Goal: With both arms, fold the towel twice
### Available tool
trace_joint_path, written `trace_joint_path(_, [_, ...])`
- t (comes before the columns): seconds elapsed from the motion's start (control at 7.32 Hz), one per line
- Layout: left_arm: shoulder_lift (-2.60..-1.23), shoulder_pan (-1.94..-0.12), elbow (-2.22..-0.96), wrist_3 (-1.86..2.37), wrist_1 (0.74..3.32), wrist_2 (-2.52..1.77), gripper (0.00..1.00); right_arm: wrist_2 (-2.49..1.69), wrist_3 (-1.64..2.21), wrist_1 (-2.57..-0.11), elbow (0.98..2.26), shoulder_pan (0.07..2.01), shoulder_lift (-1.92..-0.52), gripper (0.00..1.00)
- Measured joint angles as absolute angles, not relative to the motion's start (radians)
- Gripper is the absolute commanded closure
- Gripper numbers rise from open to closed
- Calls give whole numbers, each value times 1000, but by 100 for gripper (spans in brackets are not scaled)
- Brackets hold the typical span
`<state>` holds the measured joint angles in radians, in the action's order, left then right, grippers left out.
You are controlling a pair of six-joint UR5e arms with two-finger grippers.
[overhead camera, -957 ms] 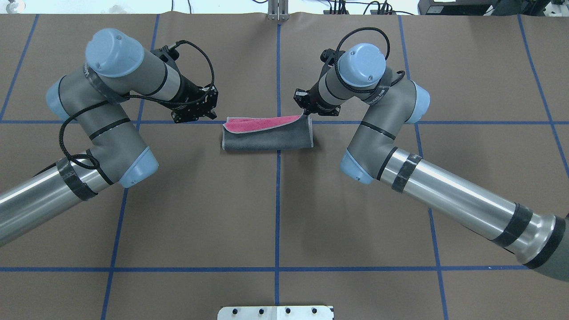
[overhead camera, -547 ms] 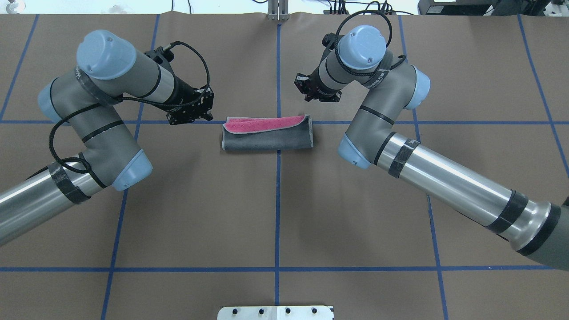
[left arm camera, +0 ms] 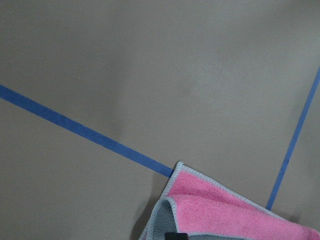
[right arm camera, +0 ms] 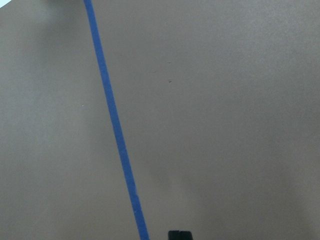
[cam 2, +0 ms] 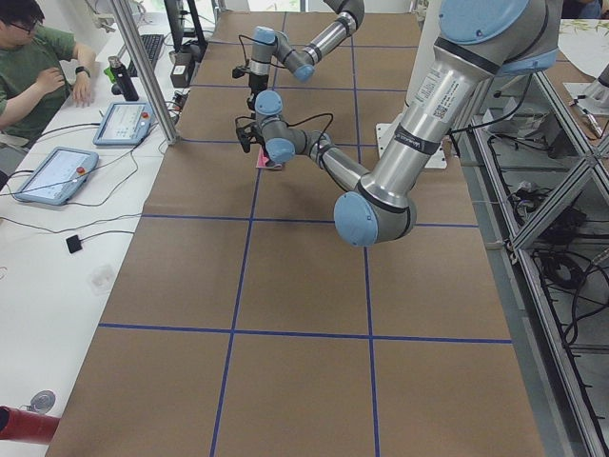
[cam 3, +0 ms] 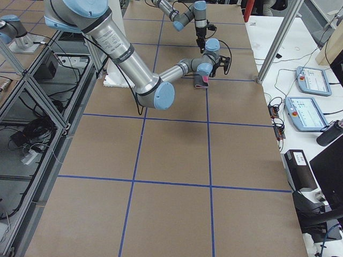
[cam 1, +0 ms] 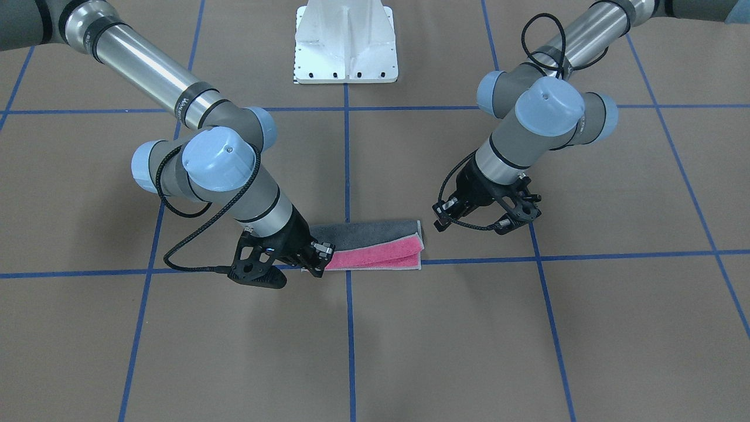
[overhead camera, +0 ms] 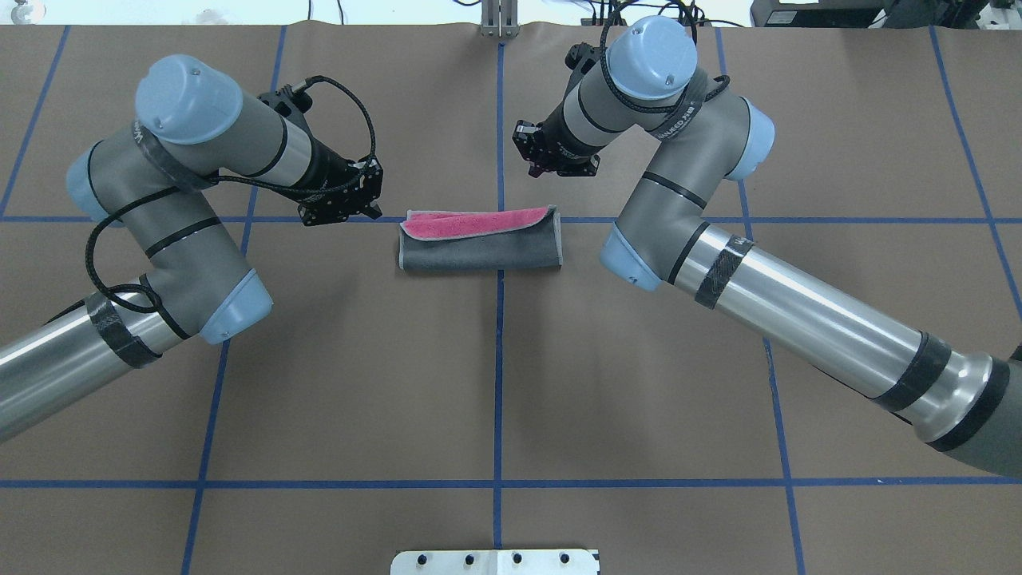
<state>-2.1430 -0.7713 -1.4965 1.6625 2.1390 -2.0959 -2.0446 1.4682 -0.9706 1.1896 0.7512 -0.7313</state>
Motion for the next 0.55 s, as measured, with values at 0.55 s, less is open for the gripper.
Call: trace_joint_path(0.55, [-2173,-732,-1400,1661,2178,-2089,100,-2078,1459,-997,1221,751,-734,100])
